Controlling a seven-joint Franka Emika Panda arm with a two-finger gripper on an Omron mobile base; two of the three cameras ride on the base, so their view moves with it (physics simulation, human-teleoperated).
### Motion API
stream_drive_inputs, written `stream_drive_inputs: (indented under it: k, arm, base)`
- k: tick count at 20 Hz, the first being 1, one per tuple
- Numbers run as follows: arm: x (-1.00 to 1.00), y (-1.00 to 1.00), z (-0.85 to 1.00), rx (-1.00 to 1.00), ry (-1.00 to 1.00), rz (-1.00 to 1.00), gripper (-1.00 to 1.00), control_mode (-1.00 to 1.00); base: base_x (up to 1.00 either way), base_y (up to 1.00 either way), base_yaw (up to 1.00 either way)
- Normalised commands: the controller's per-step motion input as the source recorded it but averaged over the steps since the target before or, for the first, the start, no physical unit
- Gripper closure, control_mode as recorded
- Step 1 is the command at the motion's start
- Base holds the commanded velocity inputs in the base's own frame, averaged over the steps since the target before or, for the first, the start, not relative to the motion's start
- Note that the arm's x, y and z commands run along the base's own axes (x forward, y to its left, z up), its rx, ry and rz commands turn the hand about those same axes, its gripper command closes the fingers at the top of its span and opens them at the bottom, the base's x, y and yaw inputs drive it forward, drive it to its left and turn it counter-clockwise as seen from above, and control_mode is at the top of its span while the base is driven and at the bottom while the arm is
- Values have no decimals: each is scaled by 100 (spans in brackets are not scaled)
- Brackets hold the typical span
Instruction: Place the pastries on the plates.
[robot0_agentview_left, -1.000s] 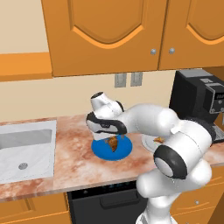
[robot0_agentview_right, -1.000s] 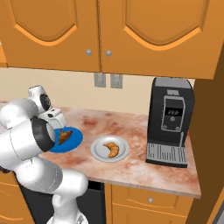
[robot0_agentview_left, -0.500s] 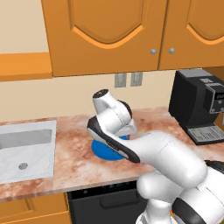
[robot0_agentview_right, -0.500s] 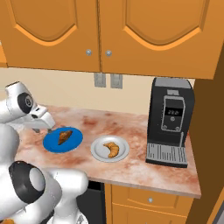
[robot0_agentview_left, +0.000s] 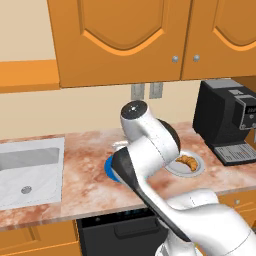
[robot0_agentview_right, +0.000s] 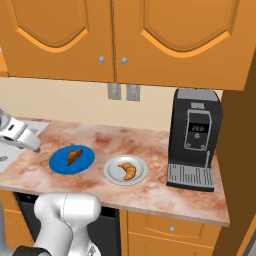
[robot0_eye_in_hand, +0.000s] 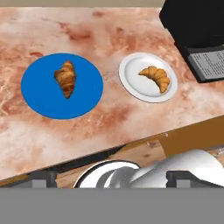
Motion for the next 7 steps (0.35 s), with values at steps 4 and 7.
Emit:
stream_drive_inputs:
  k: [4,7]
  arm:
    - [-46,-3,100,0,-20,0,-100,-100]
    - [-25,-2,95,0,-25,0,-100,-100]
  base:
    - [0,0,0]
    - [0,0,0]
